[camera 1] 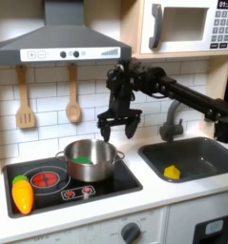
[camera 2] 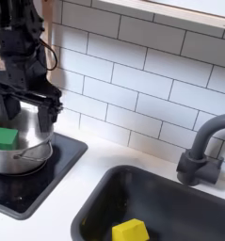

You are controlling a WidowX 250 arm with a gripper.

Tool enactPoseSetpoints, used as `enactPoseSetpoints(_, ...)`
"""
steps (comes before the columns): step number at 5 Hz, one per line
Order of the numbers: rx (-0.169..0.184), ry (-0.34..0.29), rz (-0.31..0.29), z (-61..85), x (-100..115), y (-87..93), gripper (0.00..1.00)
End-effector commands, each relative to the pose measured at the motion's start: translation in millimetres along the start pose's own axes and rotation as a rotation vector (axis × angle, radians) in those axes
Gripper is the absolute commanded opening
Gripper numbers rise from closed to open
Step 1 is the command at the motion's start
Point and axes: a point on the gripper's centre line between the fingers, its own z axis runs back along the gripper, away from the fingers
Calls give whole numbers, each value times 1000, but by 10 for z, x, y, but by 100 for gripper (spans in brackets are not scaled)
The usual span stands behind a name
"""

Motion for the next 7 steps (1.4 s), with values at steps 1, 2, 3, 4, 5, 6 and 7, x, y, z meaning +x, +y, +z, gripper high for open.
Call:
enactPoseSetpoints(1, -65, 22, -47, 40, -191, -316, 100)
enactPoseSetpoints(2, -96, 32, -70, 47, -253, -484, 100)
enactPoseSetpoints(3, -108, 39, -121, 50, -317, -718, 100)
enactPoseSetpoints(4, -103, 43, -176, 9, -376, -973, 100)
enactPoseSetpoints(5, -100, 47, -202, -68, -401, -1112, 100)
enactPoseSetpoints(6, -90, 41, -238, -173, -380, -1220, 100)
enactPoseSetpoints(7, -94, 15, -251, -227, -326, -1240, 100)
